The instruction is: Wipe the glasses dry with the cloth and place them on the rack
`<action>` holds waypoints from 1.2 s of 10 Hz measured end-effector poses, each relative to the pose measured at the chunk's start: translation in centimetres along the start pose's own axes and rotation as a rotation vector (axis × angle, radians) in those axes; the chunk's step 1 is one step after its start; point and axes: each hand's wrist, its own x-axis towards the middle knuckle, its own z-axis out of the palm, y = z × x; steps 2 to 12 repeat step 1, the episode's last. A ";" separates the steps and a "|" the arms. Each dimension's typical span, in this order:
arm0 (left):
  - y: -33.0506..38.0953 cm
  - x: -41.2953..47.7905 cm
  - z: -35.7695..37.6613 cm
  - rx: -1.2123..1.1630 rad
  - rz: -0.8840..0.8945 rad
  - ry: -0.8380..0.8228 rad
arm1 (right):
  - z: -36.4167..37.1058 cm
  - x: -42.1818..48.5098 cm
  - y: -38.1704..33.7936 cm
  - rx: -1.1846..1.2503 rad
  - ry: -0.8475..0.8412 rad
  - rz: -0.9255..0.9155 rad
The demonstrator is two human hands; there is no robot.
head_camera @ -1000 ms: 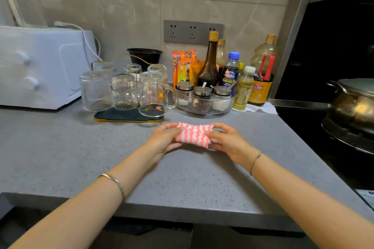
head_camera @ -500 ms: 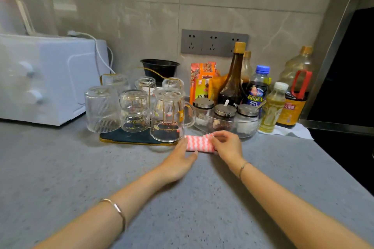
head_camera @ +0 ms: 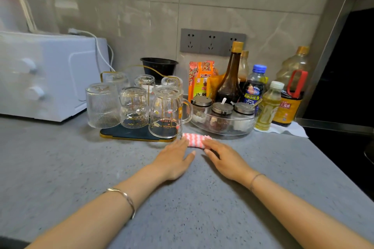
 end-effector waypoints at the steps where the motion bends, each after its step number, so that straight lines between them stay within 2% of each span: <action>1: 0.2 -0.7 0.3 -0.009 0.053 0.101 | -0.4 -0.4 -0.4 0.021 -0.011 -0.005; 12: 0.2 -0.7 0.3 -0.009 0.053 0.101 | -0.4 -0.4 -0.4 0.021 -0.011 -0.005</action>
